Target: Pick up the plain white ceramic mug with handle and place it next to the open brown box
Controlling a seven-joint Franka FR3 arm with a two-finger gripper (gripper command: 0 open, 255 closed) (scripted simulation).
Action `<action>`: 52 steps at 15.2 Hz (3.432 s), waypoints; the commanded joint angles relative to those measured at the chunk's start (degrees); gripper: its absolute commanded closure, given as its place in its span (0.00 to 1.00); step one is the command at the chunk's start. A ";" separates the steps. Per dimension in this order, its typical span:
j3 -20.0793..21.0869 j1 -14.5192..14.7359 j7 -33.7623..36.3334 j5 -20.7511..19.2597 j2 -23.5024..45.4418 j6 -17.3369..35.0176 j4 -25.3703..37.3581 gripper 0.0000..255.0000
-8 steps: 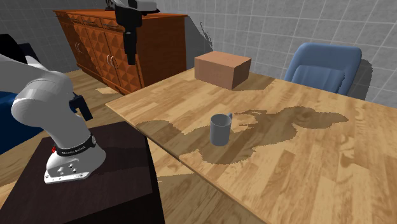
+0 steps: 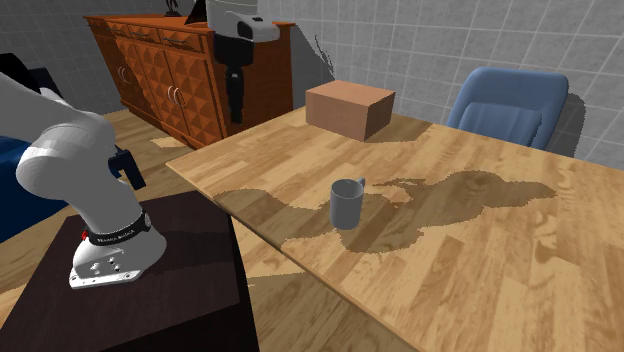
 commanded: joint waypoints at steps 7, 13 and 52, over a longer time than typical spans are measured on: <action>-5.11 -1.26 -7.86 -2.98 13.39 10.37 4.10 0.00; -8.39 -2.09 -13.74 -2.87 24.96 16.52 10.36 0.00; -11.21 -5.53 -24.38 2.16 48.28 25.60 25.75 1.00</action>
